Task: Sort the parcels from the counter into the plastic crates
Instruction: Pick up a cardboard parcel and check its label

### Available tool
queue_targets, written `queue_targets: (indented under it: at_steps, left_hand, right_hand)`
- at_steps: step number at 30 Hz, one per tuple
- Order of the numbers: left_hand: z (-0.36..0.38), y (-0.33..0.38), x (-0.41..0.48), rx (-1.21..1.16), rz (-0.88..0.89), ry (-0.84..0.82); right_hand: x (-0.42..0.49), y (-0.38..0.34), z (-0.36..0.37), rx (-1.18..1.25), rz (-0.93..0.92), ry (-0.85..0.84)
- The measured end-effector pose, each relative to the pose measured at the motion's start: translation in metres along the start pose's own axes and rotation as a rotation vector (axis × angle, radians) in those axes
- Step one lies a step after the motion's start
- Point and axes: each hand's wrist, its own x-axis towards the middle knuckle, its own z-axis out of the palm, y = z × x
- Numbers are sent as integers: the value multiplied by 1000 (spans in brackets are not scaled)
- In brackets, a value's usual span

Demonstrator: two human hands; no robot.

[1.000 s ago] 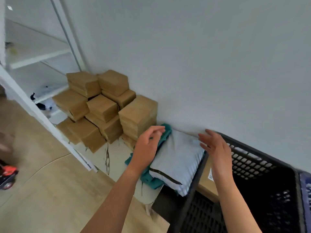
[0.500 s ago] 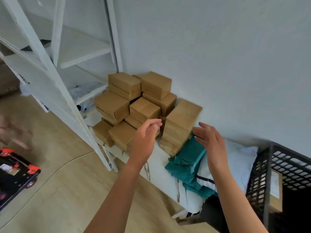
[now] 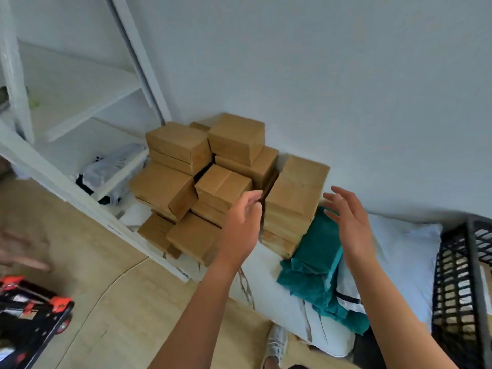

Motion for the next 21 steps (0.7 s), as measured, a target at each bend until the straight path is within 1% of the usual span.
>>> queue_targets:
  at_steps: [3,5,7,10,12,14,16,21]
  left_hand:
    - [7,2,39,131,4,-82]
    - [17,6,68,246,6,-127]
    - [33,7,92,301,-33,-168]
    - [62,-6,118,293,-155,-229]
    - [75,-22,125,280,-208,-207]
    - [82,-36,127,262,-202,-122]
    - [85,-43,128,236,-179,-83]
    - [85,-43,138,225,-220,-151]
  right_hand:
    - [30,18,9,22,94,61]
    - [51,29,14,6,146,70]
    - [65,37,19,-20,196,66]
    - [79,56,27,-67,269,26]
    - [80,69,32,-69,315,-27]
    - [80,77,35,-71,344,-58]
    - [81,78,35,-78,343,-59]
    - [86,77,32,-93,337,-30]
